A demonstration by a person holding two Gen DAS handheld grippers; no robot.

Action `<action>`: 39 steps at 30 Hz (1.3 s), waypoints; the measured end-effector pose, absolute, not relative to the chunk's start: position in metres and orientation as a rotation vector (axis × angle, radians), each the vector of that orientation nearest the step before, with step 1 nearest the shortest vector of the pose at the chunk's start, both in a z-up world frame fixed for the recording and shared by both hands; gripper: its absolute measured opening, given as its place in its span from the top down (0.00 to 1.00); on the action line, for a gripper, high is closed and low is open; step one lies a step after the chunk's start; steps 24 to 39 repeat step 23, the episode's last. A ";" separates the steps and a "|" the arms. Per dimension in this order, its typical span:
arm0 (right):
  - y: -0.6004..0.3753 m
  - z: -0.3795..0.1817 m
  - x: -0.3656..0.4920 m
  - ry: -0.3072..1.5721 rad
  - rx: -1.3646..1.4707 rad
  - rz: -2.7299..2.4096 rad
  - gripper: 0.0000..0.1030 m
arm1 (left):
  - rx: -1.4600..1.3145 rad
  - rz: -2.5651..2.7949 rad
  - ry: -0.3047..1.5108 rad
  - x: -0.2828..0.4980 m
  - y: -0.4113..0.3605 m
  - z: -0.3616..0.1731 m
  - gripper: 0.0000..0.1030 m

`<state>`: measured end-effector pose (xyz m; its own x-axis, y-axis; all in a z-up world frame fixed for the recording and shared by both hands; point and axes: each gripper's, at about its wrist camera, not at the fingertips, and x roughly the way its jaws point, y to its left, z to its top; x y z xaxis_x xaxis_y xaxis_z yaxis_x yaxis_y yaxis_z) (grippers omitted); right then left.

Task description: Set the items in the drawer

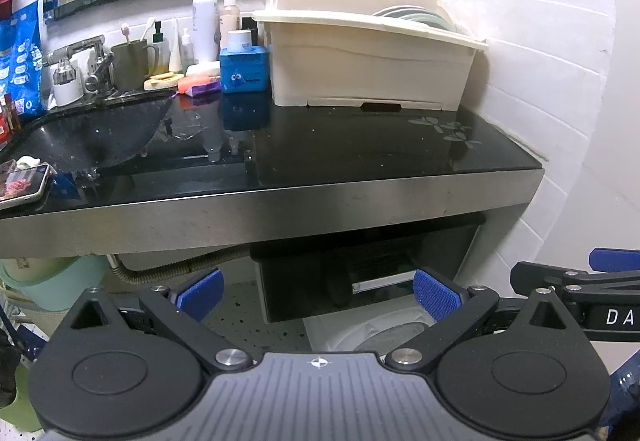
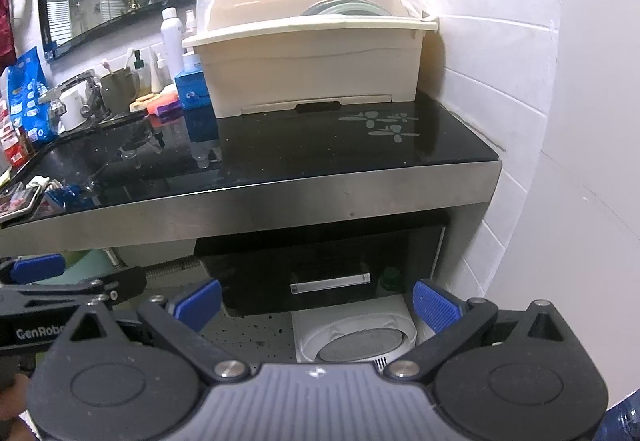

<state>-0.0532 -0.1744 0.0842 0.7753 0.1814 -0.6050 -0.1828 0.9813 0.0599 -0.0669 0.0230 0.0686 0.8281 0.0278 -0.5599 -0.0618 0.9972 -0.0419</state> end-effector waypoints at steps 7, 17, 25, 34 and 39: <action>-0.176 0.083 -0.052 0.656 0.001 0.199 0.00 | -0.057 0.048 0.596 -0.065 0.024 0.067 0.01; -0.177 0.081 -0.049 0.667 0.011 0.206 0.00 | -0.049 0.055 0.601 -0.066 0.022 0.065 0.01; -0.179 0.079 -0.047 0.672 0.014 0.203 0.00 | -0.043 0.055 0.596 -0.065 0.021 0.066 0.01; -0.179 0.079 -0.047 0.672 0.014 0.203 0.00 | -0.043 0.055 0.596 -0.065 0.021 0.066 0.01; -0.179 0.079 -0.047 0.672 0.014 0.203 0.00 | -0.043 0.055 0.596 -0.065 0.021 0.066 0.01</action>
